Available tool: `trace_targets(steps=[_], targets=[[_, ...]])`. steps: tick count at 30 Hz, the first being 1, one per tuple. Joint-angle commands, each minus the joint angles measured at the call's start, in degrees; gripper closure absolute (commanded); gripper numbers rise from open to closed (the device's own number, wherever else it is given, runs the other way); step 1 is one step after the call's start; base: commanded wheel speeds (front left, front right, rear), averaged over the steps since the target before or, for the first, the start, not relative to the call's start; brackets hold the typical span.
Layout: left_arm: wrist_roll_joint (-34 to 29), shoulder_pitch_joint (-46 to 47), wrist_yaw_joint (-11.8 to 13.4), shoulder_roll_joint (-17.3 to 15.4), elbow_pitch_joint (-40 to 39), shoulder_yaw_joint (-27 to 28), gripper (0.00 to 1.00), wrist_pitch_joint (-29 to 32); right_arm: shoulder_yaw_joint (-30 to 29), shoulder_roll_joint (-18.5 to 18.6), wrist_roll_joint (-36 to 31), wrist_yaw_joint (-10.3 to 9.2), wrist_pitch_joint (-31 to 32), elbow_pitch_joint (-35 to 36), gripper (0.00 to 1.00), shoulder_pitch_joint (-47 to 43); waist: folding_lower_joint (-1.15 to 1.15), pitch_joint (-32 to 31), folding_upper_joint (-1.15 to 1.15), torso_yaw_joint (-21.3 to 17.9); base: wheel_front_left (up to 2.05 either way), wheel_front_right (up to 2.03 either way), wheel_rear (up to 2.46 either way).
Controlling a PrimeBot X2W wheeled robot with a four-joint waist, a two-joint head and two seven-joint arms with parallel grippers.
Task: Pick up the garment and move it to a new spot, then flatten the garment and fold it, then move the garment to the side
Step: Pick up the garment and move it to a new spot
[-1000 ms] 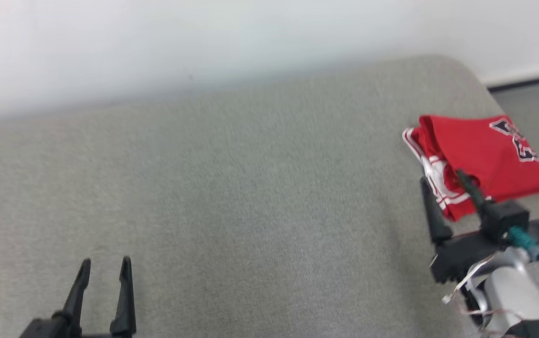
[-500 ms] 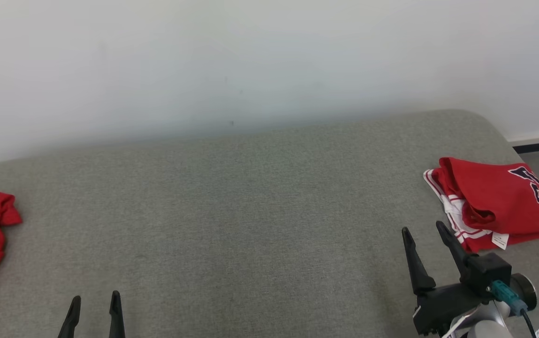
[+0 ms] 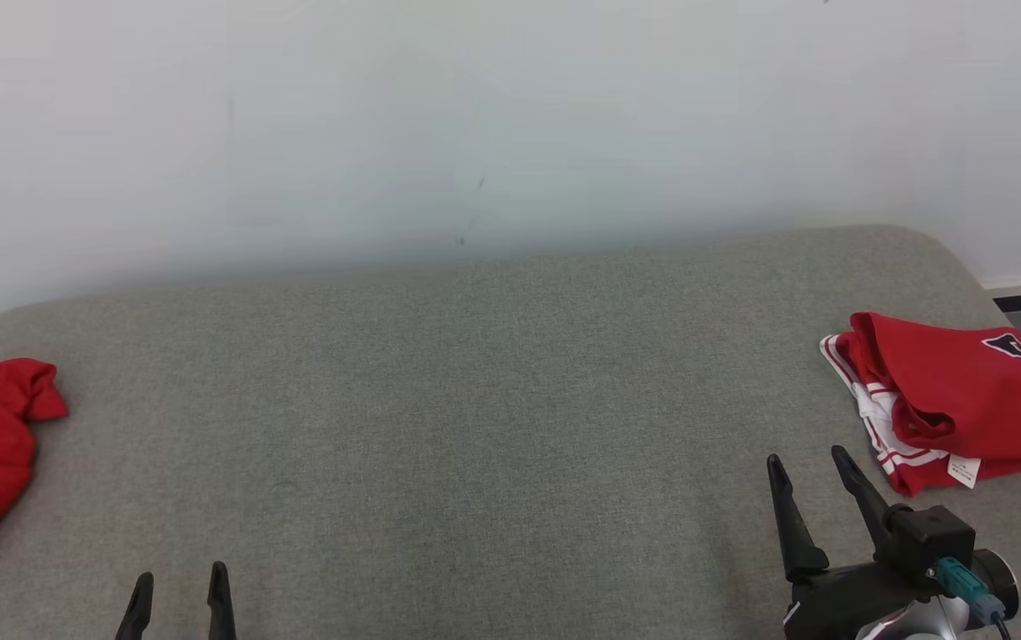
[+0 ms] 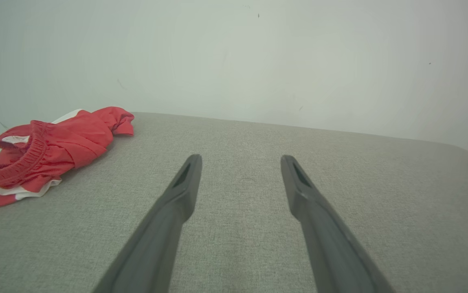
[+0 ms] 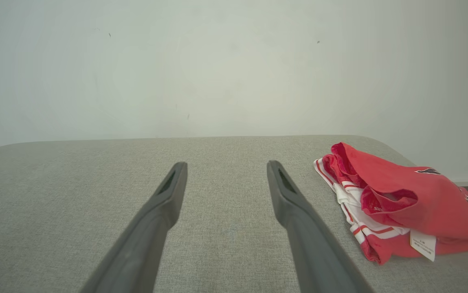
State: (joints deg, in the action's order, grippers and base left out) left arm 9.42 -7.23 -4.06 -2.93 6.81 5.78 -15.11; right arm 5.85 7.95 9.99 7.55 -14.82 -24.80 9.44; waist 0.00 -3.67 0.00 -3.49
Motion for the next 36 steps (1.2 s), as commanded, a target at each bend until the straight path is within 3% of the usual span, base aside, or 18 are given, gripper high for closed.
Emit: trace_targets(steps=[1,7,12,27,36], targets=[[0.14,0.36,0.02,0.04,-0.19,-0.01,0.00,-0.01,-0.16,-0.15,-0.23,-0.15,0.02,0.31,0.00,-0.32,0.00,0.05,0.00,-0.07,0.00,0.00,0.00],[0.29,0.56,0.09,0.04,-0.19,-0.35,0.00,0.00,-0.13,-0.37,0.53,-0.15,0.43,0.45,0.00,-0.59,0.00,0.08,0.00,0.55,0.00,0.00,0.00],[-0.22,0.62,0.37,0.03,-0.69,-0.43,0.00,-0.01,0.08,-0.48,0.60,-0.15,0.50,0.63,0.00,-1.15,0.00,-0.12,0.00,3.57,0.00,0.00,0.00],[-1.64,-2.24,-0.44,-0.35,-1.57,2.10,0.00,0.00,1.98,-2.14,1.50,-0.15,0.07,0.43,0.00,-1.66,0.00,-1.14,0.00,19.78,0.00,0.00,0.00],[-1.66,-3.13,-0.39,-0.45,-1.58,3.89,0.00,0.00,3.55,-3.09,1.81,-0.15,-0.25,-0.24,0.00,-1.43,0.00,-1.44,0.00,26.40,0.00,0.00,0.00]])
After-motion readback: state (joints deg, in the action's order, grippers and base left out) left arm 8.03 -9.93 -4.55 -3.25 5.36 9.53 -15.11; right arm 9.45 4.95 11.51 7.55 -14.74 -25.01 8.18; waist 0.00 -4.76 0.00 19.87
